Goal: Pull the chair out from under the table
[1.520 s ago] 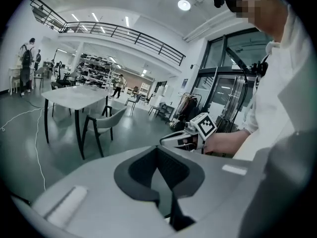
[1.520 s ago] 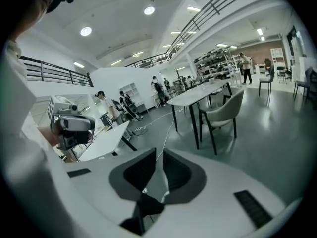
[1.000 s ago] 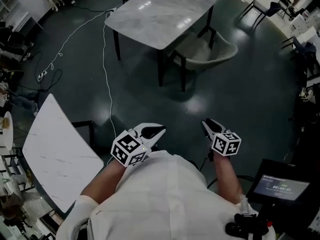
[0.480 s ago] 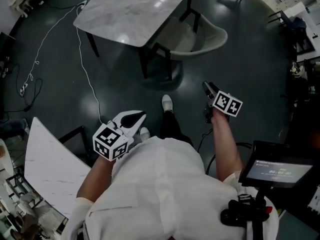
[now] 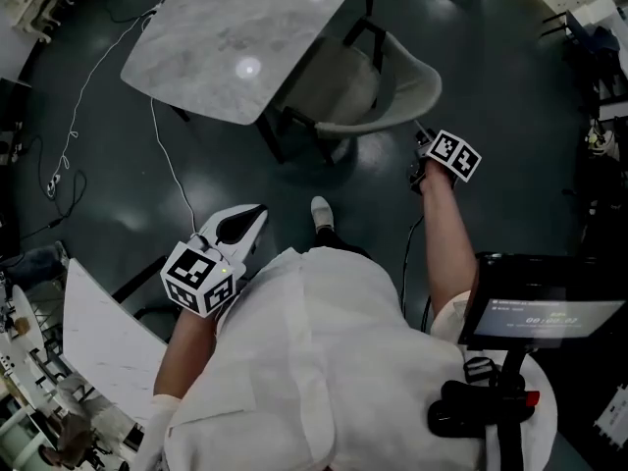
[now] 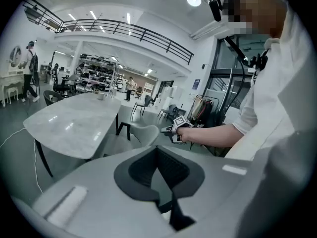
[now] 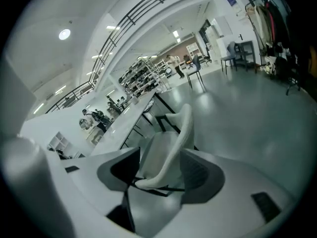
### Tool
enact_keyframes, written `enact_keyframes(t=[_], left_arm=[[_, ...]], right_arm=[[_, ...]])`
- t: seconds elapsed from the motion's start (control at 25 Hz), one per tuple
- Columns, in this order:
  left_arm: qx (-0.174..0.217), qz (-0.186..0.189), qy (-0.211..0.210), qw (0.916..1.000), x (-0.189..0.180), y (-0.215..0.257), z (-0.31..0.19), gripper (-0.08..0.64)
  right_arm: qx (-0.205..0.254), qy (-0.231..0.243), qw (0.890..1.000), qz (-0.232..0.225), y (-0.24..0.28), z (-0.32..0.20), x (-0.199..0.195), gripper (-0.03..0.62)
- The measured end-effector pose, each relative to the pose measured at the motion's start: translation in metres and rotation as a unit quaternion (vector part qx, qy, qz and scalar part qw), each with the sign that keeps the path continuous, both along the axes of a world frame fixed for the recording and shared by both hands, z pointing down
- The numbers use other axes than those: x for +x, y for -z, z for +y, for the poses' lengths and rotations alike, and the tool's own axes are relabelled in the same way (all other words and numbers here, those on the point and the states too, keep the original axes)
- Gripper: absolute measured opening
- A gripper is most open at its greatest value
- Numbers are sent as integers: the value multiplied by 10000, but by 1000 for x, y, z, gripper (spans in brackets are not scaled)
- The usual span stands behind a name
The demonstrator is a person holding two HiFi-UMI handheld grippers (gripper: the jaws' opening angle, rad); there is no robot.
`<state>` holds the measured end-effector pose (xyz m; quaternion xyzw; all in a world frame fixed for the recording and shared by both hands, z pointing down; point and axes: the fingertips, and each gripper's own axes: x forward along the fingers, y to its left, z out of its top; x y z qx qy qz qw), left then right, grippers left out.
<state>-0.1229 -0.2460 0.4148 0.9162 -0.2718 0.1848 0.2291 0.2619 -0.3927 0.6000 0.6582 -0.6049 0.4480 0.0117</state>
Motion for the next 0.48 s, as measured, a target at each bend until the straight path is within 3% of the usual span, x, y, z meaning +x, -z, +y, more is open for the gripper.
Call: enact_keyframes(t=[0.28,0.48], left_arm=[[-127,-222,406,9988,32,-5,-46,8],[-157,-316,602,9976,40,-15,-63,8]], right_arm=[[-425,-327,9982,-255,-60,-74,65,253],[-820,-312,9952,-426,-107,-102,78,252]])
